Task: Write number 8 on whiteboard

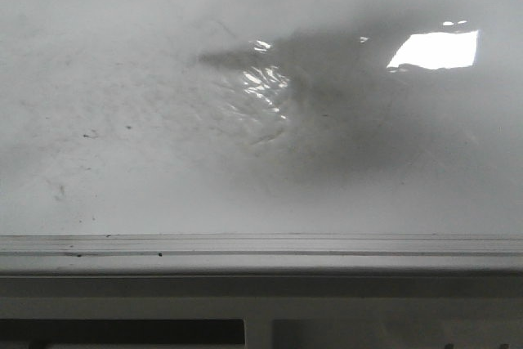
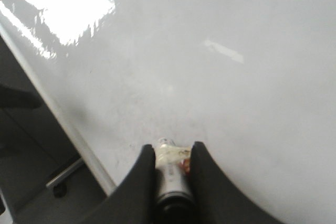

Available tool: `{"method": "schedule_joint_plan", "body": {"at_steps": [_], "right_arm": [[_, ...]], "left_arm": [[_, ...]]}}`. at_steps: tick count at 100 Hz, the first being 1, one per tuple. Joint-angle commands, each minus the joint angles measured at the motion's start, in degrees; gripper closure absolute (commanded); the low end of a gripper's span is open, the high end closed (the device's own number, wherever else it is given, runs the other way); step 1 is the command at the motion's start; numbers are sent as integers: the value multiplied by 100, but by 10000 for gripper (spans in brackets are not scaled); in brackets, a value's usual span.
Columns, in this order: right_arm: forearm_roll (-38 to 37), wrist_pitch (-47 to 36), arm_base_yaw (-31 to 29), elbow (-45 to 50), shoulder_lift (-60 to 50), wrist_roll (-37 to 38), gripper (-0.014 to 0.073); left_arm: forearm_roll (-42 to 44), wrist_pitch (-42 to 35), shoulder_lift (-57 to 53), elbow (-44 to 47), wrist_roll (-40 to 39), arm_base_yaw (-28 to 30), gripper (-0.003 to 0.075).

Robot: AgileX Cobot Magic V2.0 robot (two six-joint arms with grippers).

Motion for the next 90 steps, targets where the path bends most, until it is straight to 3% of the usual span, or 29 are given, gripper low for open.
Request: {"method": "schedule_joint_plan", "body": {"at_steps": [1, 29, 61, 81, 90], "right_arm": [[-5, -195, -292, -421, 69, -3, 645], [-104, 84, -414, -527, 830, -3, 645], [-400, 1053, -386, -419, 497, 55, 645], [-176, -73, 70, -322, 795, 55, 645], [-236, -224, -41, -322, 709, 151, 645]], "left_arm": [[-204, -326, -27, -146, -62, 6, 437], [-293, -326, 0, -146, -62, 6, 437], [-293, -326, 0, -146, -62, 6, 437], [-293, -326, 0, -146, -62, 6, 437], [-293, -326, 0, -146, -62, 6, 437]]}}
